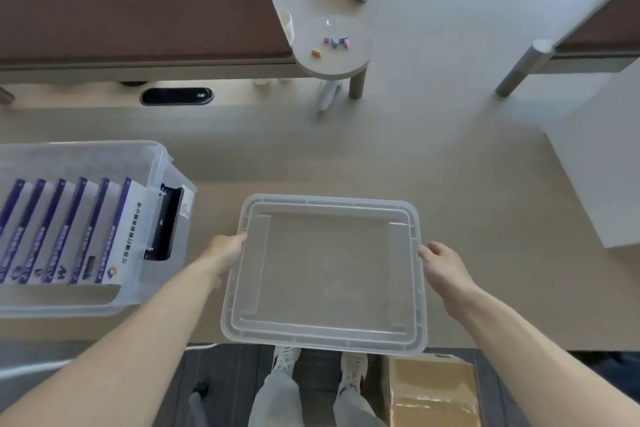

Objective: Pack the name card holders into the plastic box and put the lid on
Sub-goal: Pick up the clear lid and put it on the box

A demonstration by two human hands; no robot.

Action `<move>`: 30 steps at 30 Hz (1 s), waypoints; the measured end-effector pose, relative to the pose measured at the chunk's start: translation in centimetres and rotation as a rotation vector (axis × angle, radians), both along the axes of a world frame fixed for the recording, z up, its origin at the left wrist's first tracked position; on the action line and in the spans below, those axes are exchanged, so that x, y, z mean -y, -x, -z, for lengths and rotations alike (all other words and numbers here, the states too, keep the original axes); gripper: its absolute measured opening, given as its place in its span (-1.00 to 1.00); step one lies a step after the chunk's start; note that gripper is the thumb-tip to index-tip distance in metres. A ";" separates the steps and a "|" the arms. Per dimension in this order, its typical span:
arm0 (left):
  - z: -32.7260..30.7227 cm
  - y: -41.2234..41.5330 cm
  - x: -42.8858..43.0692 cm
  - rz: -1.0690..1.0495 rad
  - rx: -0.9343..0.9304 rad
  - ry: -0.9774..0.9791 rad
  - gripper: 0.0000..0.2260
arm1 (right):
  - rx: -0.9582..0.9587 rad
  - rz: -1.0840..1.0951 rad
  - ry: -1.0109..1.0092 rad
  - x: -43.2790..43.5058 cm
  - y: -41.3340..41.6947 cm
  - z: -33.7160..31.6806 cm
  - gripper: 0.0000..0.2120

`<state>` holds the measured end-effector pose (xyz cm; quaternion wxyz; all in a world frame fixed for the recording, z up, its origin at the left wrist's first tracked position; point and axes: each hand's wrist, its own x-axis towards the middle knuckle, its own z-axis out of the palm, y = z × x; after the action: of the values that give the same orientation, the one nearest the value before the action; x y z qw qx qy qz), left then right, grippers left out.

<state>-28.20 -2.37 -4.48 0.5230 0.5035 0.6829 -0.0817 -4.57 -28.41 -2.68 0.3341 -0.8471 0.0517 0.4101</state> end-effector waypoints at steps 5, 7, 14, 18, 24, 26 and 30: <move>2.8 0.4 0.0 -0.042 -0.033 -0.005 -0.41 | -0.069 -0.026 0.085 -0.1 0.2 2.8 -0.63; 3.5 0.5 0.1 -0.067 -0.025 -0.012 -0.41 | -0.060 -0.007 0.091 -0.4 0.2 3.3 -0.65; -1.4 -1.7 -0.4 -0.106 0.065 -0.082 -0.52 | 0.026 0.076 -0.055 -1.4 -1.2 -0.5 -0.78; -8.4 -3.6 -3.1 -0.057 0.199 -0.205 -0.56 | 0.151 0.078 -0.182 -3.0 -3.5 -6.6 -0.72; -21.2 -1.5 -7.1 -0.073 0.433 -0.425 -0.94 | 0.247 0.036 -0.443 -6.8 -4.3 -17.6 -0.70; -24.5 0.8 -8.5 -0.113 0.481 -0.484 -0.94 | 0.267 0.008 -0.534 -8.8 -3.2 -20.4 -0.69; -28.1 6.6 -12.9 -0.187 0.562 -0.610 -0.92 | 0.323 0.002 -0.682 -13.7 0.9 -24.0 -0.71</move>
<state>-34.79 10.51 23.65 0.5211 0.5737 0.5494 0.3123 -5.43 -14.71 21.32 0.6011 -0.7409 -0.1402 0.2648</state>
